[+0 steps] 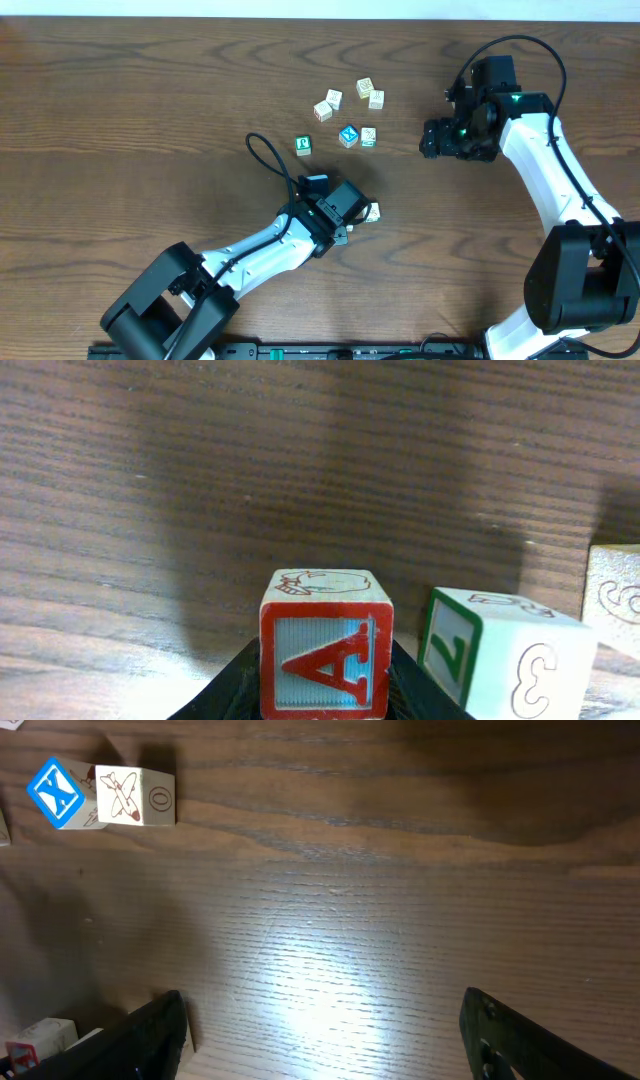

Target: Lift 3 blocks

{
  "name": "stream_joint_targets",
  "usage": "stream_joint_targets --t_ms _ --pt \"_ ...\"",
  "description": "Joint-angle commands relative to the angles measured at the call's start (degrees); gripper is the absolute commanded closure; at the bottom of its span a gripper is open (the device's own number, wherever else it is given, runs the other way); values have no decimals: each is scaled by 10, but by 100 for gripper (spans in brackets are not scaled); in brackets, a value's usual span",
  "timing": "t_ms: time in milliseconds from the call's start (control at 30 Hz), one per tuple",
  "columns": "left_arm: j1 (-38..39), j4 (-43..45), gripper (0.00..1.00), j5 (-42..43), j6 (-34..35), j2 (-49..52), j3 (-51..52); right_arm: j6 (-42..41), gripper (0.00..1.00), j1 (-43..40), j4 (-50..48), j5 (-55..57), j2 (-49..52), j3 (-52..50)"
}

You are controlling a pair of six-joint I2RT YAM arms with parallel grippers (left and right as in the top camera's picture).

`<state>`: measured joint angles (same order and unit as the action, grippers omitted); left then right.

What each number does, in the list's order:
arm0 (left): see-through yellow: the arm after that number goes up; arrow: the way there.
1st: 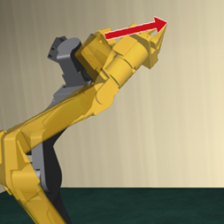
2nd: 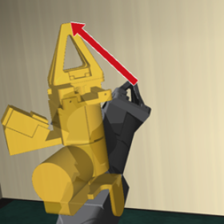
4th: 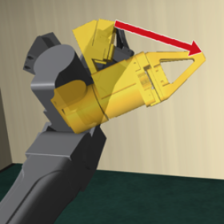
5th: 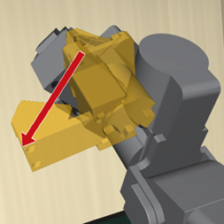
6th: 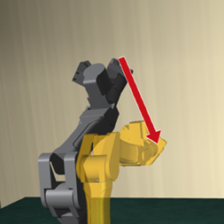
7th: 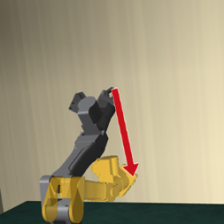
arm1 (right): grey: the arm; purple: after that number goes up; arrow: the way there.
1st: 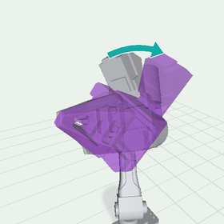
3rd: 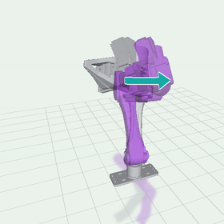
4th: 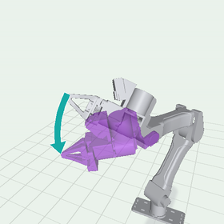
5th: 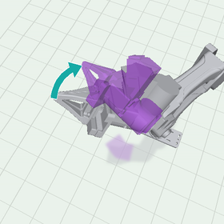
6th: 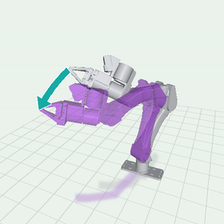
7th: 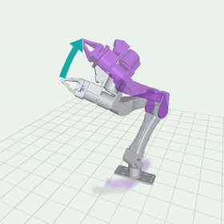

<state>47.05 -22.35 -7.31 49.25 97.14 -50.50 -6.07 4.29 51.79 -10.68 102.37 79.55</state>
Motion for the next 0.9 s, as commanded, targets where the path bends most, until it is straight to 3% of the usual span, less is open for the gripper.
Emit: stream_joint_targets --t_ms 0,467,500,567,867 --pt "1 6 67 -6 -7 13 -2 0 15 3 -2 1 -2 2" --pt "9 14 67 9 -19 13 -2 0 15 3 -4 3 -1 2" --pt "10 14 55 9 -18 13 -2 2 15 3 -4 3 -1 2" --pt "10 13 47 9 -18 13 -2 5 15 3 -3 3 -1 2" --pt "10 -1 39 8 -20 13 -2 6 14 3 -4 3 -1 2"
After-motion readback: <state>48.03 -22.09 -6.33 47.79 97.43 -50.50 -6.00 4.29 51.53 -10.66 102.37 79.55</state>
